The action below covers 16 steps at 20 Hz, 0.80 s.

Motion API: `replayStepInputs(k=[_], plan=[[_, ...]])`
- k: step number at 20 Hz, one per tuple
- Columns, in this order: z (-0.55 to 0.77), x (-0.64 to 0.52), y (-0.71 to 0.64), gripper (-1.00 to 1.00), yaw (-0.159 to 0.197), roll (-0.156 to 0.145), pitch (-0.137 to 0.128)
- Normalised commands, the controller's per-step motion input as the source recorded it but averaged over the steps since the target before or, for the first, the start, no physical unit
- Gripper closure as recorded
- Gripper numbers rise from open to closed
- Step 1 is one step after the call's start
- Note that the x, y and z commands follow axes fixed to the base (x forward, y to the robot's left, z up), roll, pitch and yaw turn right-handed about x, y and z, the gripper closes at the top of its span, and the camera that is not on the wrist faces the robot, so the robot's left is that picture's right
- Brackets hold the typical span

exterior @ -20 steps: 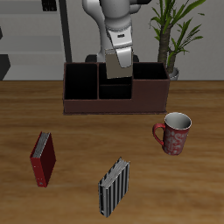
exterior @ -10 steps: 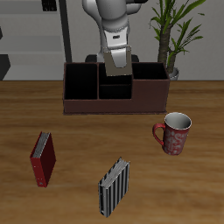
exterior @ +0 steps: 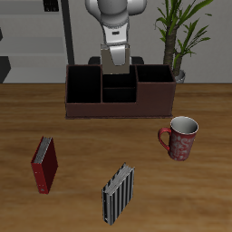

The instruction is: Place the yellow book into the back desk caddy's front compartment and place the red mug into the back desk caddy's right compartment

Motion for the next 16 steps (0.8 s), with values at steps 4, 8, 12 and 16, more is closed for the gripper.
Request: replayStepInputs(k=[4, 8, 12, 16], plan=[[0.06, 0.02, -0.22, 1.0, 0.013, -0.064, 0.007], [0.26, 0.18, -0.28, 1.0, 0.015, -0.081, -0.087], [0.14, 0.17, -0.2, 1.0, 0.001, -0.07, -0.053], [0.02, 0.03, -0.05, 1.0, 0.02, -0.006, -0.02]])
